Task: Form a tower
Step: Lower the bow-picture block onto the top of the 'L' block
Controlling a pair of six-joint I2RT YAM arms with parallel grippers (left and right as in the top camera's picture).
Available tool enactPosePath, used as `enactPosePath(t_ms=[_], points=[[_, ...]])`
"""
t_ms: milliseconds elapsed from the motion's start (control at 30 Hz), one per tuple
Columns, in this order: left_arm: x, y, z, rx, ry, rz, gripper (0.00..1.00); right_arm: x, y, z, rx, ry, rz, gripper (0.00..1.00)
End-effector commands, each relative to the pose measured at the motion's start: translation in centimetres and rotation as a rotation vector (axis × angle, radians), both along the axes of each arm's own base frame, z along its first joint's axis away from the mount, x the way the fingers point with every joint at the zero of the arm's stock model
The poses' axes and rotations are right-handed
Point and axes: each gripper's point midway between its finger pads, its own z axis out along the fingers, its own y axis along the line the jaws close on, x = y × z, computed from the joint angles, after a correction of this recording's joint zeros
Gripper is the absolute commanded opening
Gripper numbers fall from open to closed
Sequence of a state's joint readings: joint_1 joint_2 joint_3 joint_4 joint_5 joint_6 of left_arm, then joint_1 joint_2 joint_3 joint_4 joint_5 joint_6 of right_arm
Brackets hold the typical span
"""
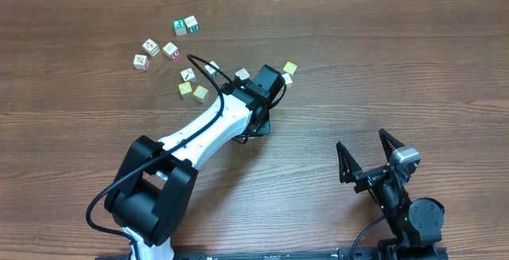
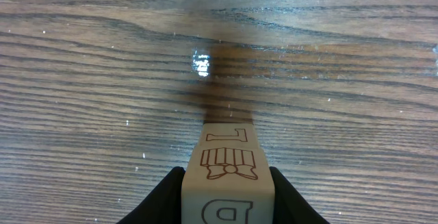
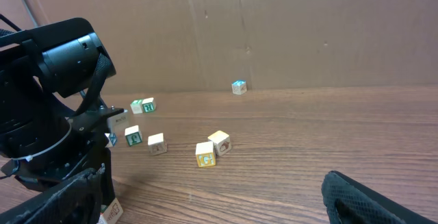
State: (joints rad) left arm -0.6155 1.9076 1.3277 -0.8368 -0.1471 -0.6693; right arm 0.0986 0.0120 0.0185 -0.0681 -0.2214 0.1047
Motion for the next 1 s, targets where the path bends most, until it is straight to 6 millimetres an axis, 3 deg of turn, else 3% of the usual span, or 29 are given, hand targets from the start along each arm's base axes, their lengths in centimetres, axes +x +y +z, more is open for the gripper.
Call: enactPosePath(t_ms=[0,400,800,967], points=[[-0.15,0.15,-0.27,0.013,0.001,-0.012,0.3,0.03,-0.1,-0.17,0.003,-0.003,-0.004,1.0],[-0.24,-0.16,-0.17,-0.009,0.014,-0.012,0.31,0.03,-0.1,-0.17,0.003,-0.003,-0.004,1.0],[-0.57,-0.32,-0.24,-0.025,0.03,0.007,0.25,0.03,-0.1,-0.17,0.003,-0.003,-0.004,1.0],[-0.6,-0.35,-0.24,-0.026,0.032,0.007,0.41,0.03,-0.1,-0.17,0.003,-0.003,-0.004,1.0]])
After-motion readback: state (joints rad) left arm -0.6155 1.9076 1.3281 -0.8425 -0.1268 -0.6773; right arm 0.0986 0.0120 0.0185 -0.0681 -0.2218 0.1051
